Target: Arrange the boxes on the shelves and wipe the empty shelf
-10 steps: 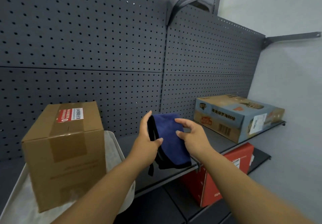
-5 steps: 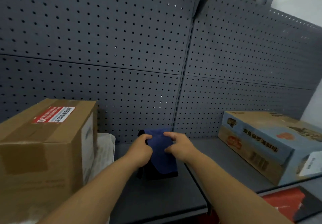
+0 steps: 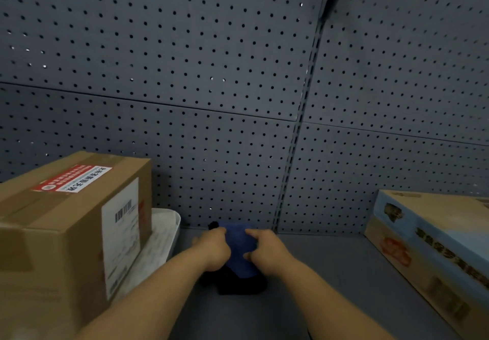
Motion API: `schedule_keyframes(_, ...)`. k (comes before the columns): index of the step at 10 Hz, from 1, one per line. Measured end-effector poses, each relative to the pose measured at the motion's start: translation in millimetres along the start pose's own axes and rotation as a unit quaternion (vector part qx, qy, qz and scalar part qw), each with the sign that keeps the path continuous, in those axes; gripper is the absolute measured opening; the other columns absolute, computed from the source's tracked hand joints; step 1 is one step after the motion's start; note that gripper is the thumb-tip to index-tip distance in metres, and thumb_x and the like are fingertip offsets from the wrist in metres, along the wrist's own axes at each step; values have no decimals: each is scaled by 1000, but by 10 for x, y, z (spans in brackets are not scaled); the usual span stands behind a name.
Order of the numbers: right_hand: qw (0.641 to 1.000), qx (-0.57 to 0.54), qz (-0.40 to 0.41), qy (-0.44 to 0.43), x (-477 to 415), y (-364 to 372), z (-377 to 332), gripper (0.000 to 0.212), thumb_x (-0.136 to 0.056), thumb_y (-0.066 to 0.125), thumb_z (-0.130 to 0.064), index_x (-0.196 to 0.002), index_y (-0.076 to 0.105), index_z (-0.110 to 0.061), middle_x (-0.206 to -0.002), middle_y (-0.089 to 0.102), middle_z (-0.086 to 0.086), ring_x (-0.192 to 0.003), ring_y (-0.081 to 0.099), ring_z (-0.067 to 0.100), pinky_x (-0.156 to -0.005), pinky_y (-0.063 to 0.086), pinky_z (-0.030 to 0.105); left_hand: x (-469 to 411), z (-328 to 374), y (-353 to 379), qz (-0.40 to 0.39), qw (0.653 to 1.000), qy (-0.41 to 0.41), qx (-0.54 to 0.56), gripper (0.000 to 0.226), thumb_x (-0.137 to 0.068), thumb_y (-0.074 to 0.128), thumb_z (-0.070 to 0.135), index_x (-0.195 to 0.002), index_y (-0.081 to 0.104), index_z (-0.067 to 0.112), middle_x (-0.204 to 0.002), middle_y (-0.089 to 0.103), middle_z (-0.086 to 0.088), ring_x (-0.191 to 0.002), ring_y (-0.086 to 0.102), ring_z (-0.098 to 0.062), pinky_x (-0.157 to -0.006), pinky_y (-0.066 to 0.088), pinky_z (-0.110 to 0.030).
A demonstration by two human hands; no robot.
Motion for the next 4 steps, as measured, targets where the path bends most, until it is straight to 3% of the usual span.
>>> schedule_keyframes(1, 1000, 8, 13, -7, -54, 11, 36, 21, -80, 54, -1, -97, 65, -1, -102, 67, 19, -88, 62, 24, -68, 49, 29, -6, -59, 11, 17, 998, -44, -37, 57, -92, 40, 16, -147, 26, 21, -152, 22, -15, -138, 26, -34, -113, 26, -38)
schedule_keyframes(2, 999, 27, 18, -8, -103, -22, 43, 13, -76, 55, -4, -84, 63, -8, -100, 63, 18, -87, 62, 29, -68, 51, 32, 21, -39, -25, 31, 997, -40, -54, 58, -92, 41, 15, -147, 27, 26, -154, 8, -15, -139, 15, -38, -114, 24, -41)
schedule_keyframes(3, 997, 41, 54, -20, -86, -166, -61, 17, -78, 56, -4, -92, 65, -2, -103, 66, 21, -94, 64, 33, -78, 56, 43, 69, 13, -148, 47, 997, -15, -60, 50, -89, 48, 17, -138, 40, 24, -149, 11, -13, -134, 20, -39, -110, 30, -41)
schedule_keyframes(4, 996, 3, 84, -8, -18, -335, -158, 14, -84, 59, -10, -97, 64, -7, -100, 68, 13, -93, 64, 27, -80, 54, 40, 117, 126, -344, 89, 995, 28, -47, 33, -87, 51, 20, -120, 55, 19, -135, 35, -13, -124, 35, -36, -102, 38, -39)
Point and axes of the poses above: each hand's wrist, its own x-axis away from the middle knuckle, its own y-axis out of the palm, z = x × y, the point moved 9 cm from there along -x, towards the middle knuckle
